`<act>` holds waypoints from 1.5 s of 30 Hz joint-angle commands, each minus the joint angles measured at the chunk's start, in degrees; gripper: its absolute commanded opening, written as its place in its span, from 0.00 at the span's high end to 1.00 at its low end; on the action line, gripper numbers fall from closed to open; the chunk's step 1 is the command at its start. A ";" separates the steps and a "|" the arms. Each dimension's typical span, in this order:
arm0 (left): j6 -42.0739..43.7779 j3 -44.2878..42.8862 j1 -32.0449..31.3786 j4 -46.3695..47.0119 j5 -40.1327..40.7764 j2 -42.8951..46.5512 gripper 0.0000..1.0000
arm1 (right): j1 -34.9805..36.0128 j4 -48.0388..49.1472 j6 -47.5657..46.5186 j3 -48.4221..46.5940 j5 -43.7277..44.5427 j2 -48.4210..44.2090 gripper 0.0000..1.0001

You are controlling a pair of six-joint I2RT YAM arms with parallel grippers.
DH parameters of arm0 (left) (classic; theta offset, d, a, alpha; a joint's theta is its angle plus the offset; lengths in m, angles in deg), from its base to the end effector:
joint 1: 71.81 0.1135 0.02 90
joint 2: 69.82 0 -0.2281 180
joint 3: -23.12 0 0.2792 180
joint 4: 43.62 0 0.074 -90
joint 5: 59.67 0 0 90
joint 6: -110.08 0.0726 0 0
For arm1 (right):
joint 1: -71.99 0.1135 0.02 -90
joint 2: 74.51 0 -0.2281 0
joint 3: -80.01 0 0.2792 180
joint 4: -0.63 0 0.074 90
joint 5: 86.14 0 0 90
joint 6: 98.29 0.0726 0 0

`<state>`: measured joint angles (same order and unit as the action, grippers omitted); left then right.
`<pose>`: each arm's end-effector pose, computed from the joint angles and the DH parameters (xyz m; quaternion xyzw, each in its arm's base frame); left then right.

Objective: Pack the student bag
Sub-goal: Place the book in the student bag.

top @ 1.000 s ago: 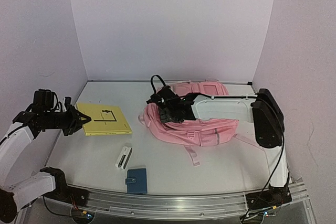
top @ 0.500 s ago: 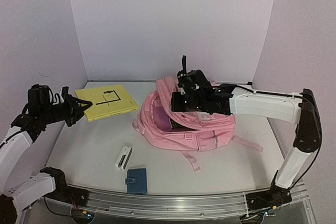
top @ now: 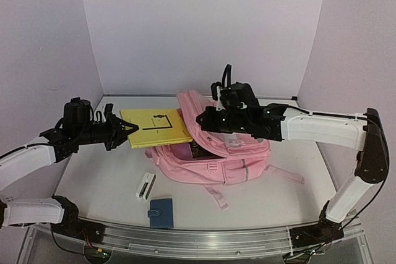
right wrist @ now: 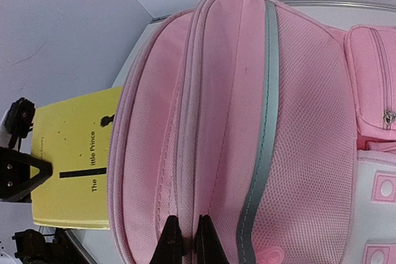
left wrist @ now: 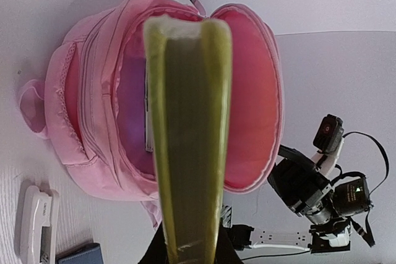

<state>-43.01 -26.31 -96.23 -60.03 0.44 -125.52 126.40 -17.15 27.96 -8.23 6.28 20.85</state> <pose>0.2540 -0.1550 0.2186 -0.1314 0.8062 -0.5254 0.2384 0.2651 0.3652 0.2443 -0.1218 0.8340 0.3700 0.3908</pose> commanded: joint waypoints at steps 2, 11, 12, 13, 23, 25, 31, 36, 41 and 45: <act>1.66 -4.69 -4.02 14.97 2.94 -7.53 1.00 | 0.97 13.27 -0.28 -0.81 -4.47 -5.59 1.00; 4.89 -14.09 -10.85 18.35 11.39 -23.26 1.00 | 0.99 13.46 -0.51 0.74 -4.85 -5.72 1.00; 4.97 -14.91 -11.28 19.19 12.01 -25.03 1.00 | 1.00 13.46 -0.53 0.83 -5.03 -5.54 1.00; 4.95 -15.65 -11.63 20.04 12.36 -26.80 1.00 | 0.97 13.46 -0.55 0.85 -5.18 -5.36 1.00; 7.04 -30.14 -15.94 17.09 13.32 -46.02 1.00 | 1.06 13.46 -0.99 0.54 -4.54 -4.04 1.00; 7.64 -31.02 -16.13 16.36 13.21 -47.44 0.97 | 1.06 13.46 -1.10 0.81 -3.95 -4.40 1.00; 11.47 -28.97 -16.20 11.05 18.20 -44.85 0.58 | 1.08 13.35 -1.53 2.02 -2.43 -5.74 1.00; 16.05 -25.86 -16.13 3.87 23.26 -37.88 0.32 | 1.08 13.12 -1.75 3.06 -0.64 -6.59 1.00; 21.66 -24.54 -15.75 -3.54 24.83 -29.32 0.17 | 1.06 12.43 -2.25 3.46 0.47 -7.19 1.00; 26.27 -25.08 -14.48 -10.52 28.72 -24.30 0.10 | 1.06 11.22 -2.71 3.82 1.32 -7.38 1.00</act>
<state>-23.25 -50.43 -111.97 -63.02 23.68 -155.39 126.74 -12.87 27.11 -3.62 6.01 17.87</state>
